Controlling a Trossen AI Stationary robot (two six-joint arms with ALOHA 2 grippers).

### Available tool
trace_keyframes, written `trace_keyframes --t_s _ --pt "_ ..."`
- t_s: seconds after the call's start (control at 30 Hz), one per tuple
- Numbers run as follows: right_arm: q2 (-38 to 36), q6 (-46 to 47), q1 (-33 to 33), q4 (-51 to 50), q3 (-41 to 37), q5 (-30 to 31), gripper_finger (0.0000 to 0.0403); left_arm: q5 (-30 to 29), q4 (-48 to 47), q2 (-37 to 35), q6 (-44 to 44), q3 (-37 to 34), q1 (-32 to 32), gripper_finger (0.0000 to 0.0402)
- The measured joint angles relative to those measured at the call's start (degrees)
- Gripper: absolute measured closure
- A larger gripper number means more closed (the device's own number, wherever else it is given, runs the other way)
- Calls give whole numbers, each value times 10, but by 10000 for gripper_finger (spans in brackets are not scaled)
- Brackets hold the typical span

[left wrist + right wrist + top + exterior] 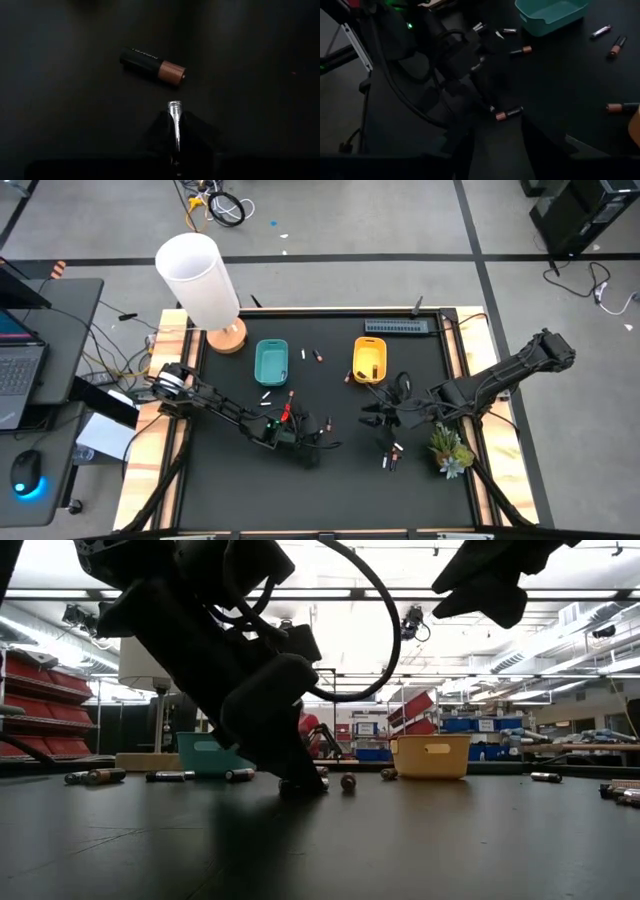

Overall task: Sort batteries
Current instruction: Put the silver battery into the blue bin

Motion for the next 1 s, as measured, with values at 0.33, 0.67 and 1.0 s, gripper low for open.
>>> trace_keyframes --t_s 0.33,0.67,1.0 --pt "-25 -5 -1 -28 0 0 232 -10 7 -2 2 -3 1 364" --pt "-26 -1 -2 -35 0 0 234 -27 -25 -39 21 -7 2 364" --pt "-39 -32 -35 -36 28 19 234 -60 -171 -130 18 -8 4 363"
